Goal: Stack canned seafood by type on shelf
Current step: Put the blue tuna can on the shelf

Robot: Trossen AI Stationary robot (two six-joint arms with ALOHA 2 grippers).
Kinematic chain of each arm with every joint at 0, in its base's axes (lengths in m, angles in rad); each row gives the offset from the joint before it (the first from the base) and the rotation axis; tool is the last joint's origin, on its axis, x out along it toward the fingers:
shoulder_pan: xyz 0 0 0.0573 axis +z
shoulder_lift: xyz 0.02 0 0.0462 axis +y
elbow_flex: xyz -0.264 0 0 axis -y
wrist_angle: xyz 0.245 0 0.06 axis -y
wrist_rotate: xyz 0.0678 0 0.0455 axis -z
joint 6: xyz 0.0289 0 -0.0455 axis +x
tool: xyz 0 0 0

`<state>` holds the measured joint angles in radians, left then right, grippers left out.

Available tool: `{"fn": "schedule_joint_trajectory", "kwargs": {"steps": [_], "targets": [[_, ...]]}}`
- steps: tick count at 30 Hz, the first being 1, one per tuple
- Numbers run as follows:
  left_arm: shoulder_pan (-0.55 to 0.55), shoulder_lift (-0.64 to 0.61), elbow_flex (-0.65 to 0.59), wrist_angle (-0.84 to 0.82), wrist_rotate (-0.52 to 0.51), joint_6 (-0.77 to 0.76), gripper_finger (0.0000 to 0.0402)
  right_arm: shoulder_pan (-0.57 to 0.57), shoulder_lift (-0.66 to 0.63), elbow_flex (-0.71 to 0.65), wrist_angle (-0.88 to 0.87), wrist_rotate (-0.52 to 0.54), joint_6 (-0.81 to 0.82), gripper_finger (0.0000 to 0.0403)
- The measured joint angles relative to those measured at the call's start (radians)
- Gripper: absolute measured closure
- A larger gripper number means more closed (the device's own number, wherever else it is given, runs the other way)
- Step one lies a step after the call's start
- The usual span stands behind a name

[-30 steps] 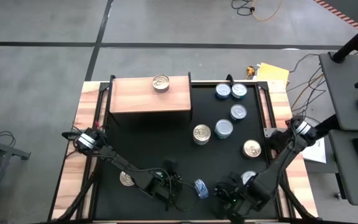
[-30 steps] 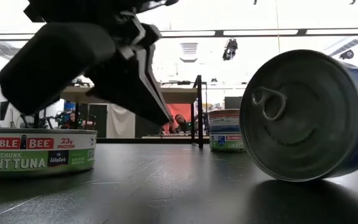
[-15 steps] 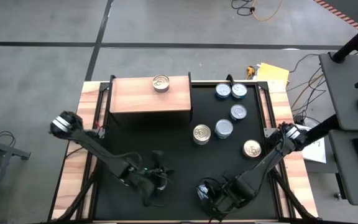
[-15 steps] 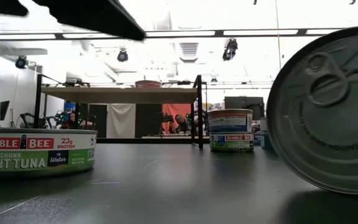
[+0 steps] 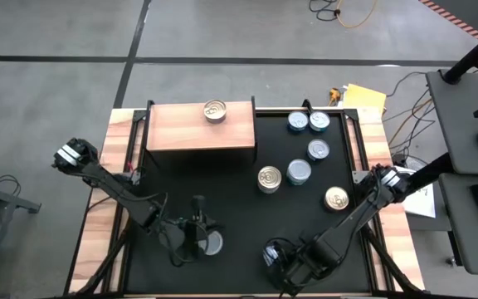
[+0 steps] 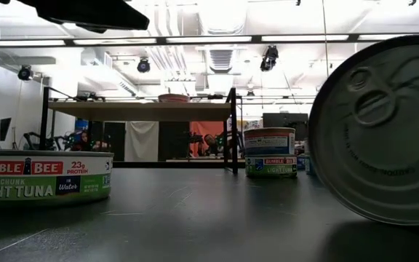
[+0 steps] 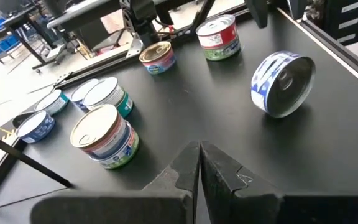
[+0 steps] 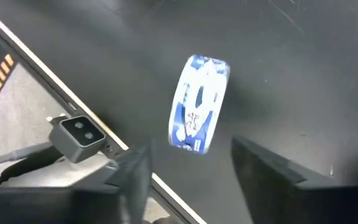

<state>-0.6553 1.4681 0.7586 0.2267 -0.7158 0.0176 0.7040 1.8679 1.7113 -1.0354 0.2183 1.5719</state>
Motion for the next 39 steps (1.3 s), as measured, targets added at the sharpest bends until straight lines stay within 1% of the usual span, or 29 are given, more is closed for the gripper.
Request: {"fn": "schedule_joint_trajectory", "kwargs": {"steps": [3, 7, 10, 14, 19, 30, 36, 39], "targets": [[-0.001, 0.000, 0.011, -0.004, 0.000, 0.003, 0.0401, 0.000, 0.012, -0.002, 0.009, 0.007, 0.001, 0.0142], [-0.003, 0.000, 0.026, 0.007, 0.000, 0.030, 0.0401, -0.003, 0.026, -0.003, 0.028, 0.010, 0.001, 0.0097], [-0.003, 0.000, 0.032, 0.026, 0.000, 0.047, 0.0401, -0.005, 0.046, -0.004, 0.031, 0.010, 0.000, 0.0074], [-0.003, 0.000, 0.032, 0.062, 0.000, 0.072, 0.0401, -0.012, 0.071, -0.004, 0.032, 0.013, 0.000, 0.0056], [-0.003, 0.000, 0.032, 0.072, 0.000, 0.079, 0.0401, -0.023, 0.089, -0.004, 0.031, 0.018, -0.003, 0.0049], [-0.003, 0.000, 0.032, 0.072, 0.001, 0.071, 0.0401, -0.042, 0.111, -0.006, 0.035, 0.018, -0.045, 0.0060], [-0.003, 0.001, 0.032, 0.073, 0.001, 0.071, 0.0402, -0.044, 0.142, -0.007, 0.056, 0.007, -0.046, 0.0059], [-0.003, 0.001, 0.031, 0.073, 0.001, 0.071, 0.0401, -0.044, 0.145, -0.007, 0.048, -0.010, -0.045, 0.0065]]}}
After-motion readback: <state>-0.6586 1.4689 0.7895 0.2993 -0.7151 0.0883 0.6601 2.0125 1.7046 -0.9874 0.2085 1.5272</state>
